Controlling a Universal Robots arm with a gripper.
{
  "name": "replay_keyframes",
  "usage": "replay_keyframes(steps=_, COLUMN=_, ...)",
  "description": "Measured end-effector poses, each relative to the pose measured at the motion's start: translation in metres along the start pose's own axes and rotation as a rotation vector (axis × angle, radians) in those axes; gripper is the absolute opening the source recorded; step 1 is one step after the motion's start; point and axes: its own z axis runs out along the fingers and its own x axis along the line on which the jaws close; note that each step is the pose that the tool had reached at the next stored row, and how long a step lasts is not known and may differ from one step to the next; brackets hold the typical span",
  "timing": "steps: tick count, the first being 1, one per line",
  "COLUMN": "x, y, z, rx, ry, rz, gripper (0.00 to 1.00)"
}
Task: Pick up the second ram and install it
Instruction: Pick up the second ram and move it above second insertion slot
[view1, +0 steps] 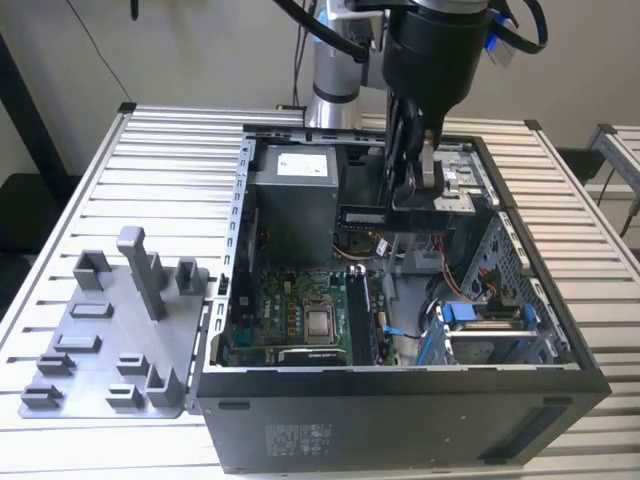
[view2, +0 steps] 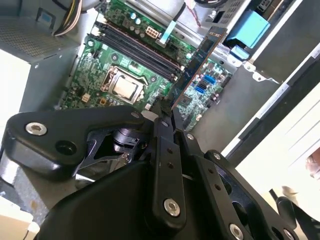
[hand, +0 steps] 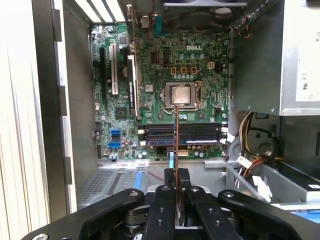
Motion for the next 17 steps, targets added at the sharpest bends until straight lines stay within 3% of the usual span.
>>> replay_keyframes(steps=17, x=-0.0335, y=0.0015, z=0.0023, rx=-0.0004, ry=-0.0035, rz=-0.012, gripper=0.14)
